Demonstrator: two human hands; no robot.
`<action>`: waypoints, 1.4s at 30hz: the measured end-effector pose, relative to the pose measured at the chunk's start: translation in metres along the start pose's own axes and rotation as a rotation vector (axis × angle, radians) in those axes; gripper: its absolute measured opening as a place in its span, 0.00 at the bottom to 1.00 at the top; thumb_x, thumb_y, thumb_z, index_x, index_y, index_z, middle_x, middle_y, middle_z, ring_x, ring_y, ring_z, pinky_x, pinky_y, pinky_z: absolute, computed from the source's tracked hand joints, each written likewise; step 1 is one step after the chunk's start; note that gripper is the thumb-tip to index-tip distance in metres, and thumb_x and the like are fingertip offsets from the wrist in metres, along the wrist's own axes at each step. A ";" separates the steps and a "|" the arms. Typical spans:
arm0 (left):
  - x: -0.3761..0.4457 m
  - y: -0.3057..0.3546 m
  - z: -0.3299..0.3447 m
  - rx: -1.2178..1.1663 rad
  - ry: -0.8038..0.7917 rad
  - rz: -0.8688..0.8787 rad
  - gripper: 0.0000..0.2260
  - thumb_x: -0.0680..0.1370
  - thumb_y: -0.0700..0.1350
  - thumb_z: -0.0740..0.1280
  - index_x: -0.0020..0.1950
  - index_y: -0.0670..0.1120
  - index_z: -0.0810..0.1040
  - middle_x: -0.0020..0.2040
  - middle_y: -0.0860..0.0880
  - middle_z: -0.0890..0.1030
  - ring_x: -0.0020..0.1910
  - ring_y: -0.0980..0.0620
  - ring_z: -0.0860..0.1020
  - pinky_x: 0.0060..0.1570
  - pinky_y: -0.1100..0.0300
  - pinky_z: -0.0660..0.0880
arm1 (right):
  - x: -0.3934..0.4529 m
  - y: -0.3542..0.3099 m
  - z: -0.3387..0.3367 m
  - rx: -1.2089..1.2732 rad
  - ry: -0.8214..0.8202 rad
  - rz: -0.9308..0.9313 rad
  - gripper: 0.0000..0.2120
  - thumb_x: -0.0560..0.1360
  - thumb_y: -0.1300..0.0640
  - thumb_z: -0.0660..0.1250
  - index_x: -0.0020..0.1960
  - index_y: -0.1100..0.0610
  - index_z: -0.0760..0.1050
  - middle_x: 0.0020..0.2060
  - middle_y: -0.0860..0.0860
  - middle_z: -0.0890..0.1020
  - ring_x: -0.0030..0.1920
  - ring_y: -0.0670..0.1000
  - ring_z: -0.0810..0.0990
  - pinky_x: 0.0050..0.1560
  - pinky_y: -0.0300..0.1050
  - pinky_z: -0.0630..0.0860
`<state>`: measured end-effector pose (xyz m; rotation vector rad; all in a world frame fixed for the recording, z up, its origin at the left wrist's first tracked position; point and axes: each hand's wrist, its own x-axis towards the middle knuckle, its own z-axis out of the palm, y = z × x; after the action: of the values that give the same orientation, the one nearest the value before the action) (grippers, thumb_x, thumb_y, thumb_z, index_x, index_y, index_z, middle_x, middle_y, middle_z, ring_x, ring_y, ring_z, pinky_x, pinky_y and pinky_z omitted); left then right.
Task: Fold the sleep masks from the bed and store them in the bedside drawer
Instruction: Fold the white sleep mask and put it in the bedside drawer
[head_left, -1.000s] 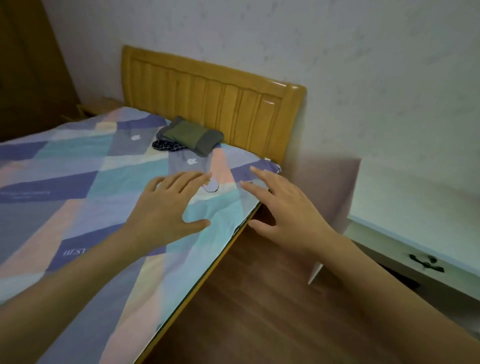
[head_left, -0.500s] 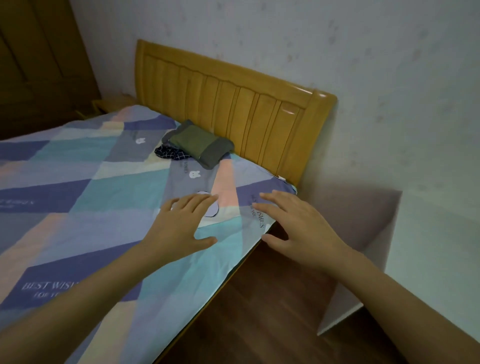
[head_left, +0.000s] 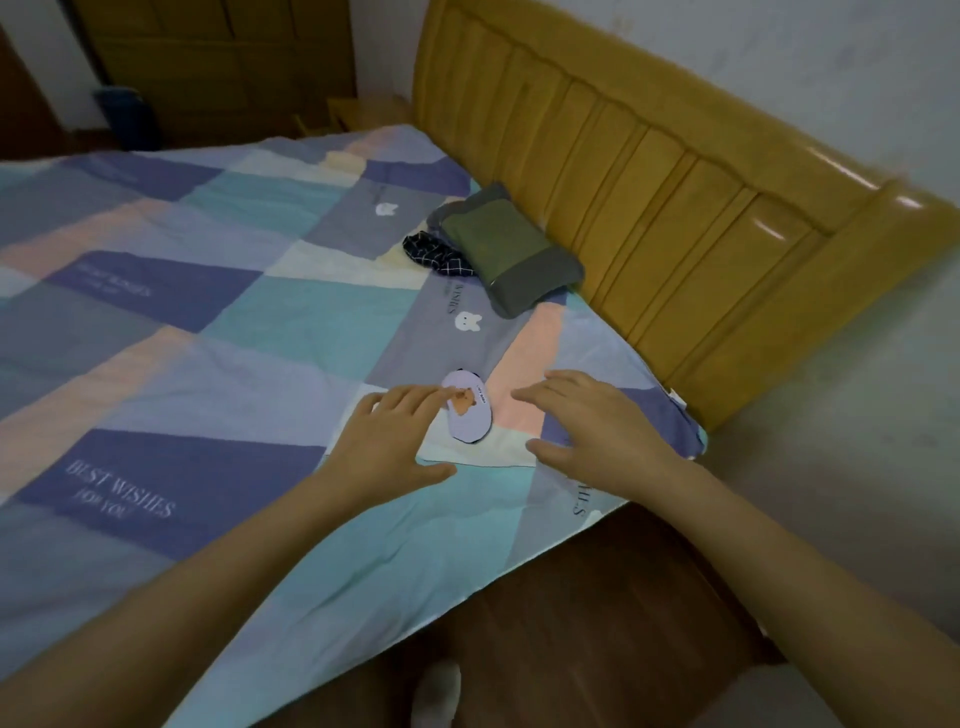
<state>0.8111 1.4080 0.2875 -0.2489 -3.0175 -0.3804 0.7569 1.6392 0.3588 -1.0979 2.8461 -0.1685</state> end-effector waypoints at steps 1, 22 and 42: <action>0.011 -0.006 0.010 -0.013 -0.008 -0.021 0.35 0.70 0.62 0.67 0.73 0.51 0.62 0.71 0.53 0.68 0.69 0.49 0.67 0.64 0.52 0.62 | 0.018 0.009 0.009 -0.002 -0.027 -0.019 0.25 0.75 0.47 0.65 0.71 0.49 0.66 0.67 0.49 0.73 0.70 0.52 0.66 0.64 0.47 0.66; 0.203 -0.124 0.307 -0.281 -0.390 -0.529 0.34 0.69 0.60 0.70 0.71 0.50 0.62 0.65 0.46 0.75 0.63 0.44 0.71 0.57 0.51 0.68 | 0.263 0.184 0.306 0.208 -0.471 0.111 0.30 0.74 0.52 0.66 0.73 0.49 0.60 0.69 0.51 0.70 0.65 0.55 0.71 0.55 0.48 0.71; 0.244 -0.142 0.315 -0.378 0.169 -0.429 0.07 0.69 0.50 0.74 0.46 0.51 0.84 0.40 0.51 0.75 0.44 0.50 0.71 0.35 0.62 0.65 | 0.310 0.199 0.324 0.551 0.028 0.105 0.09 0.68 0.54 0.75 0.43 0.57 0.79 0.42 0.51 0.71 0.45 0.48 0.69 0.40 0.34 0.65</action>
<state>0.5252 1.3883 -0.0238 0.3963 -2.7891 -0.9526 0.4346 1.5541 -0.0011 -0.8260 2.6112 -0.8975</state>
